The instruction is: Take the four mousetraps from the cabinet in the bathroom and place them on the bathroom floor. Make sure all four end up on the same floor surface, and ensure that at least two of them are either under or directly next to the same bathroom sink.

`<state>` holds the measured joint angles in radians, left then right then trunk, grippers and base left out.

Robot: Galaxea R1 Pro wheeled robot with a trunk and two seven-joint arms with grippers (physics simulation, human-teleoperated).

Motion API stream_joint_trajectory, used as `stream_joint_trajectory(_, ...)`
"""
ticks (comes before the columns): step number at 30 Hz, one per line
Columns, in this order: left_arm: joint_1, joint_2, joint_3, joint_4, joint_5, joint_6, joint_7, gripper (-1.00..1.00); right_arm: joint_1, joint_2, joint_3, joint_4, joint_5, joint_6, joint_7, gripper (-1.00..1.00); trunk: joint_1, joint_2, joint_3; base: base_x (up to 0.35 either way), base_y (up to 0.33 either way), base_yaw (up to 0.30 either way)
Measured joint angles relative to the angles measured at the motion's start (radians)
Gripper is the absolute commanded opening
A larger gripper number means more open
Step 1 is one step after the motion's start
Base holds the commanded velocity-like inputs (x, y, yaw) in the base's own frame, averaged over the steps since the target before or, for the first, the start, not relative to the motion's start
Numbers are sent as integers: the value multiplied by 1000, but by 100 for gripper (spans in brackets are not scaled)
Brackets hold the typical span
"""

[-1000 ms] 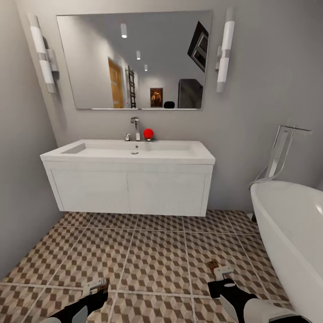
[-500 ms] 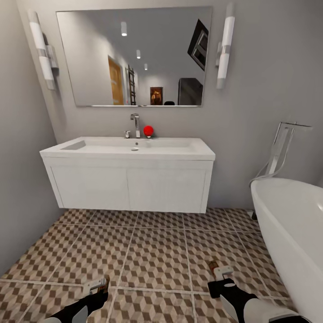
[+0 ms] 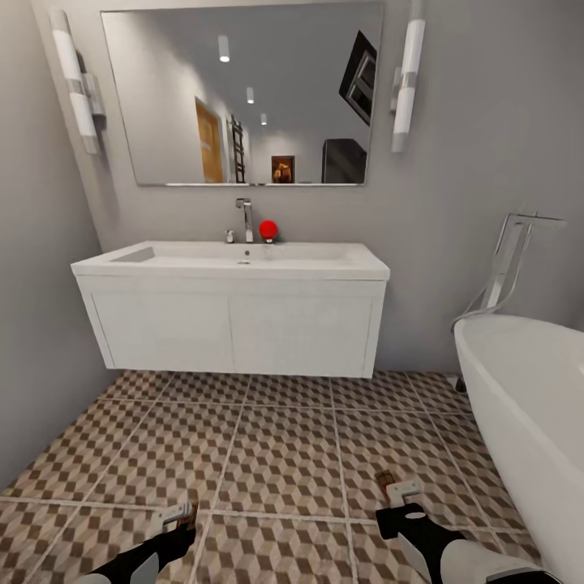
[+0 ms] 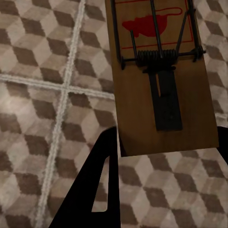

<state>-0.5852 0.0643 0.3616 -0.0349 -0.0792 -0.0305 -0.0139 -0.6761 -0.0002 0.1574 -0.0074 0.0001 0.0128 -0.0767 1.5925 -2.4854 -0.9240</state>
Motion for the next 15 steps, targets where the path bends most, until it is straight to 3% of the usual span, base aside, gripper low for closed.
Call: stream_joint_trajectory(15,0,0,0,0,0,0,0,-100,0,0,0,0,0,-1,0,-100,14,-17,-57,0,0,0)
